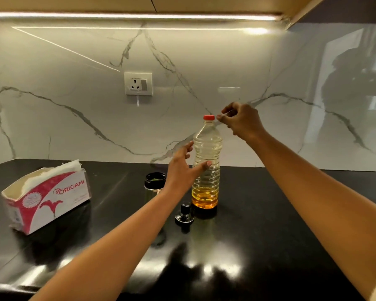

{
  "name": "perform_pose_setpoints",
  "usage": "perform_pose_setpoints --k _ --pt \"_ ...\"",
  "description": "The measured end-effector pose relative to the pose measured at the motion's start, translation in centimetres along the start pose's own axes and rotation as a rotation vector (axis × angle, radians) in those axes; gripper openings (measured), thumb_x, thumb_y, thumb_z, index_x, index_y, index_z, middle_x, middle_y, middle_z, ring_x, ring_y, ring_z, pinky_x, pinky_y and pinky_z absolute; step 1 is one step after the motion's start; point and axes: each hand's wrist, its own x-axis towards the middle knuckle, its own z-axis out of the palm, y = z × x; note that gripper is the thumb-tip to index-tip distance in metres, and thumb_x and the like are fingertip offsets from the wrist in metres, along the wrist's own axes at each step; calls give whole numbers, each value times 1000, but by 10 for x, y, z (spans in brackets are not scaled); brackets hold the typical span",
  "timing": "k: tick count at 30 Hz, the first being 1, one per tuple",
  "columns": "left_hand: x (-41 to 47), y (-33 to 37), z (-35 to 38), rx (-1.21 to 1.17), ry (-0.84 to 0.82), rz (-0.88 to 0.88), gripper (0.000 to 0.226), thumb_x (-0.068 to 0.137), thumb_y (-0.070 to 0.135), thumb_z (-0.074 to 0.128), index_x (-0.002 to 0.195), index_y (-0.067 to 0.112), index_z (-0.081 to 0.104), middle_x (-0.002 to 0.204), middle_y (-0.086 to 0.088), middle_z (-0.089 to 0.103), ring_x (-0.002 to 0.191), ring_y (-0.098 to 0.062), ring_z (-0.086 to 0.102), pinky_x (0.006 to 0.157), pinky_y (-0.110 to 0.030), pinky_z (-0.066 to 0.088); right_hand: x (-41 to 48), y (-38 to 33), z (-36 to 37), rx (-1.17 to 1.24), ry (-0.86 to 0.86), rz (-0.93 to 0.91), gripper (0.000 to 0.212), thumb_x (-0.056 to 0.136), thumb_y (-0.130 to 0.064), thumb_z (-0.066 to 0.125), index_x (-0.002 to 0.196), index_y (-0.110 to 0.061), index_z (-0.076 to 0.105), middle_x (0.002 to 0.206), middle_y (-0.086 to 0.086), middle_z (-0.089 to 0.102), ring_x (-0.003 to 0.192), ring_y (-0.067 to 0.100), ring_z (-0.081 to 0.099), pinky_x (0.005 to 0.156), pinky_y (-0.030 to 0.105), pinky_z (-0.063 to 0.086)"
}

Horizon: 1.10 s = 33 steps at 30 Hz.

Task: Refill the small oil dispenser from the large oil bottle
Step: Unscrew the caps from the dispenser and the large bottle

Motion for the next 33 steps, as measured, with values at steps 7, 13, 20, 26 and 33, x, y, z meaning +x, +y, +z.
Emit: perform_pose_setpoints --k 7,13,20,26,33 --pt "20 -18 31 -123 -48 -159 93 67 39 83 143 23 31 137 -2 51 119 -14 51 92 -28 48 17 6 15 32 -110 -38 53 75 -57 66 99 -10 63 88 4 66 76 14 60 73 32 56" --pt "25 -21 38 -86 -47 -151 85 67 39 83 137 18 40 122 2 55 106 -9 52 83 -18 45 30 -3 16 -93 -82 -61 54 70 -59 69 86 -8 63 77 4 63 65 15 57 69 30 52" --pt "26 -29 29 -106 -112 -84 76 66 41 83 129 19 47 117 3 62 106 -13 60 84 -23 52 36 -13 6 46 -303 -47 37 75 -40 74 89 -7 69 83 8 67 73 19 62 63 24 53" --pt "25 -25 21 -127 -173 -63 59 71 32 82 118 29 46 105 14 60 94 3 58 71 -8 47 40 -21 -7 105 -544 -22 19 89 -18 61 106 -11 68 99 4 66 90 13 58 67 18 49" --pt "28 -28 24 -119 -178 -38 66 72 35 81 127 22 48 108 10 61 97 -4 60 74 -12 50 40 -27 -5 -14 -534 -26 50 80 -55 61 109 -14 66 101 5 64 91 16 54 68 22 46"
